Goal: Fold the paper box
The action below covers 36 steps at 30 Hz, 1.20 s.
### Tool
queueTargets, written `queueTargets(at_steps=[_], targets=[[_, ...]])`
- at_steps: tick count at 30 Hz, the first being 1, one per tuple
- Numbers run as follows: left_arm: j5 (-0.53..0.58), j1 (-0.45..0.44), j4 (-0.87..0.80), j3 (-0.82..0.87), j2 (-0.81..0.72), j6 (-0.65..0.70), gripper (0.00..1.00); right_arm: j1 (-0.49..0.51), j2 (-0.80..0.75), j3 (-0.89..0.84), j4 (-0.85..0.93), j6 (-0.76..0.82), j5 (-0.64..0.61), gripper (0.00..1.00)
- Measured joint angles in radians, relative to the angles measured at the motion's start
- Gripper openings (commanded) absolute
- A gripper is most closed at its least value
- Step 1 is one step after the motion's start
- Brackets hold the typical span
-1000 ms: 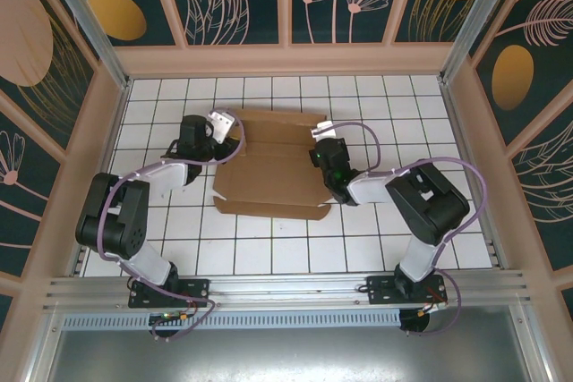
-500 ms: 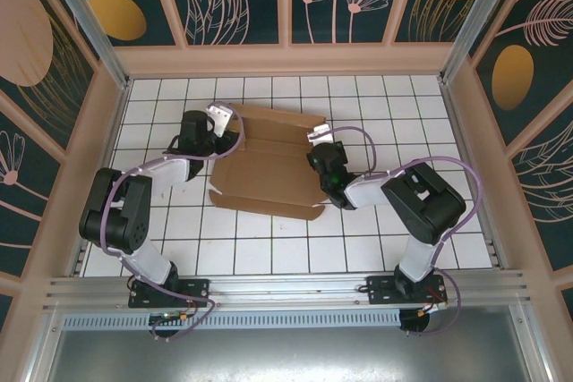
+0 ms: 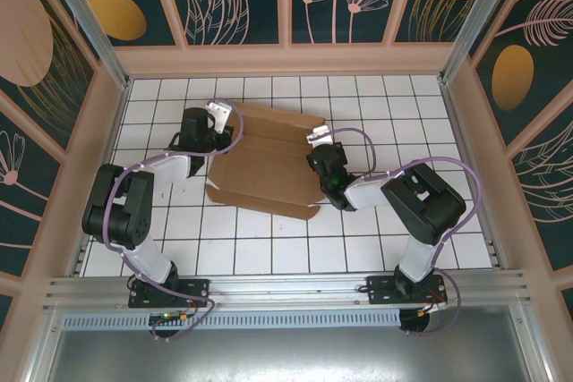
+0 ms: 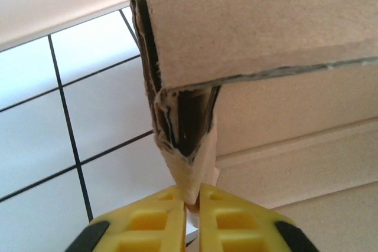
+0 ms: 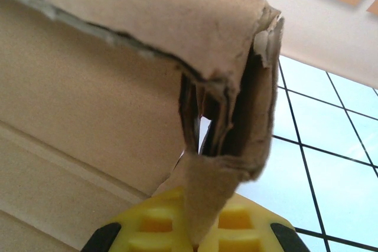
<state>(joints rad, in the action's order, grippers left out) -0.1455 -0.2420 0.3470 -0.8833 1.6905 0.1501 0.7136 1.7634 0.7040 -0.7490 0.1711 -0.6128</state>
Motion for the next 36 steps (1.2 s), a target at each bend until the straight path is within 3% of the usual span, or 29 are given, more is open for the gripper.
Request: queueTargets(at_steps=[3,8,14,20,22,24,25,36], targets=[[0.012,0.000,0.018,0.036,-0.027,0.009,0.39,0.000,-0.005,-0.007,-0.005,0.000,0.018,0.00],[0.041,-0.001,0.022,0.056,-0.043,0.010,0.41,0.000,-0.017,-0.019,-0.013,0.004,0.056,0.00],[0.044,-0.001,-0.069,-0.092,0.053,-0.018,0.27,0.000,-0.022,-0.021,-0.011,0.004,0.082,0.00],[0.051,-0.001,-0.098,-0.114,0.061,-0.037,0.26,0.000,-0.022,-0.021,-0.010,0.003,0.078,0.00],[0.055,-0.001,-0.098,-0.104,0.053,-0.050,0.17,0.000,-0.022,-0.021,-0.010,0.002,0.074,0.00],[0.070,-0.001,-0.098,-0.091,0.045,-0.060,0.02,0.000,-0.022,-0.021,-0.009,-0.002,0.065,0.00],[0.084,-0.002,-0.097,-0.090,0.043,-0.068,0.00,0.002,-0.022,-0.021,-0.010,-0.004,0.062,0.00],[0.262,-0.064,-0.134,-0.129,0.064,-0.173,0.00,0.037,-0.022,0.011,0.060,-0.039,-0.038,0.00]])
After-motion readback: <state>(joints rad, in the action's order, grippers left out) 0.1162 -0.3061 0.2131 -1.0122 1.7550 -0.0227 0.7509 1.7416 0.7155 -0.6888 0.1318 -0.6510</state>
